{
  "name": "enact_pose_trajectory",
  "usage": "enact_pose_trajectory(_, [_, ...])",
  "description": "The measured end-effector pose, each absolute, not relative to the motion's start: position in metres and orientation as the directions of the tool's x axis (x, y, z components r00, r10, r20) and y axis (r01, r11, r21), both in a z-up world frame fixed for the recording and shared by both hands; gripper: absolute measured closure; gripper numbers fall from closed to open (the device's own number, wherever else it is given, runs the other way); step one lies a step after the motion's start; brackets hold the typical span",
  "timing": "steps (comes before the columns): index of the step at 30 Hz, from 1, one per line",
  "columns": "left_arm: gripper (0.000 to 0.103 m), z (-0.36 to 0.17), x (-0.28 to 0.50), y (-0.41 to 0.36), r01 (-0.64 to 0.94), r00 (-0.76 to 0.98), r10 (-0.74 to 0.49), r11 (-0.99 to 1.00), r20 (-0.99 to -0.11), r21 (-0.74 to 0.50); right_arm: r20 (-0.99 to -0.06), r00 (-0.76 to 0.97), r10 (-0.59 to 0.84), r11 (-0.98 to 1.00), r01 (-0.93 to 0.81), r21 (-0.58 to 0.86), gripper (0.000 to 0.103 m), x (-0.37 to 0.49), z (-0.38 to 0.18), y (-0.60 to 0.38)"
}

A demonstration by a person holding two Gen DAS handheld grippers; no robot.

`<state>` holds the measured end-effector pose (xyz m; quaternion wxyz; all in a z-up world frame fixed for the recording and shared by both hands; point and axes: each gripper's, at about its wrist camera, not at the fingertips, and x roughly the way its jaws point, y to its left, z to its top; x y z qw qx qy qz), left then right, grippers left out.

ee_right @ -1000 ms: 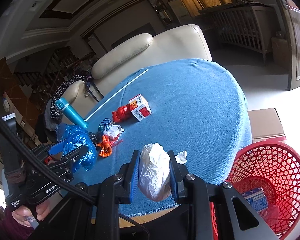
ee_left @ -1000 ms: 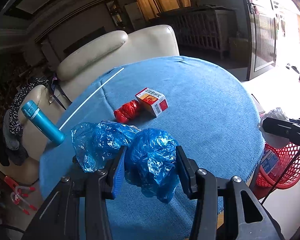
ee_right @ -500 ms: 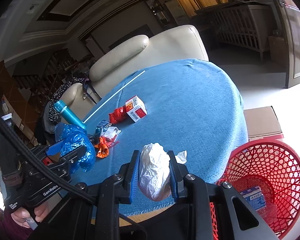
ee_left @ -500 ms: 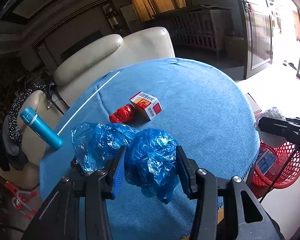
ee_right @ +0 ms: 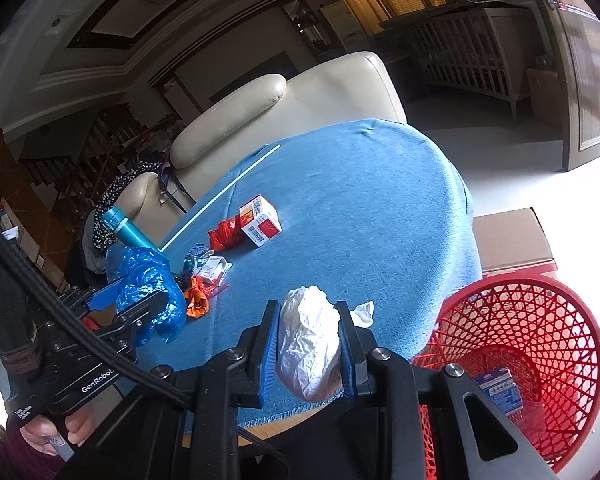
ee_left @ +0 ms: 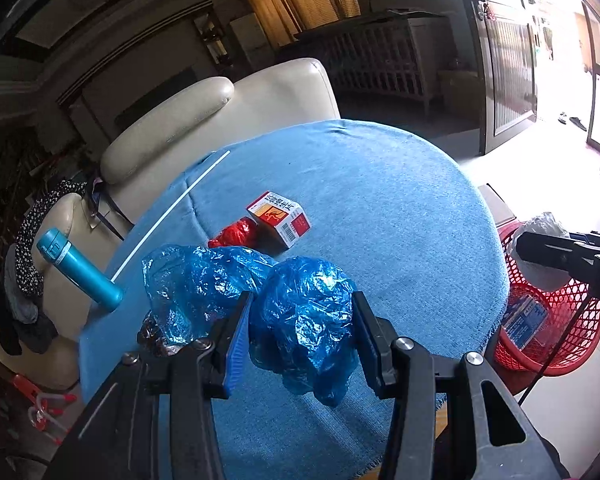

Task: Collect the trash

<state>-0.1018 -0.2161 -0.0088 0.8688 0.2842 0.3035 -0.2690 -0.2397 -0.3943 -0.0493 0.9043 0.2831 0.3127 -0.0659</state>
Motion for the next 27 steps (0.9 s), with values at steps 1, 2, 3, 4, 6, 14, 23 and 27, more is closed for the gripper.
enact_pose_trajectory(1, [0.053,-0.009,-0.102,-0.217,0.642,0.67,-0.297,0.692,-0.681,0.33,-0.604,0.795,0.054,0.831,0.299,0.469,0.075,-0.241,-0.049,-0.395])
enact_pose_trajectory(2, [0.053,-0.009,-0.103,-0.218,0.644,0.669,-0.298,0.689,-0.681,0.331,-0.604,0.795,0.053,0.83,0.301,0.469,0.075,-0.242,-0.05,-0.397])
enact_pose_trajectory(3, [0.053,-0.008,-0.103,-0.219,0.646,0.669,-0.299,0.687,-0.68,0.333,-0.605,0.795,0.052,0.829,0.304,0.47,0.075,-0.243,-0.05,-0.398])
enact_pose_trajectory(4, [0.053,-0.008,-0.104,-0.221,0.649,0.666,-0.302,0.684,-0.682,0.332,-0.606,0.794,0.048,0.828,0.307,0.469,0.074,-0.244,-0.05,-0.399])
enact_pose_trajectory(6, [0.053,-0.009,-0.105,-0.223,0.66,0.657,-0.311,0.678,-0.687,0.324,-0.609,0.792,0.039,0.827,0.317,0.465,0.074,-0.246,-0.05,-0.401])
enact_pose_trajectory(14, [0.053,-0.008,-0.116,-0.24,0.729,0.592,-0.379,0.629,-0.711,0.271,-0.623,0.782,-0.01,0.817,0.365,0.446,0.074,-0.266,-0.053,-0.416])
enact_pose_trajectory(23, [0.053,-0.007,-0.141,-0.277,0.841,0.457,-0.478,0.507,-0.75,0.189,-0.65,0.75,-0.125,0.765,0.49,0.418,0.073,-0.309,-0.056,-0.456])
enact_pose_trajectory(27, [0.052,-0.006,-0.153,-0.297,0.885,0.386,-0.519,0.443,-0.762,0.146,-0.662,0.727,-0.184,0.731,0.551,0.402,0.073,-0.333,-0.057,-0.475])
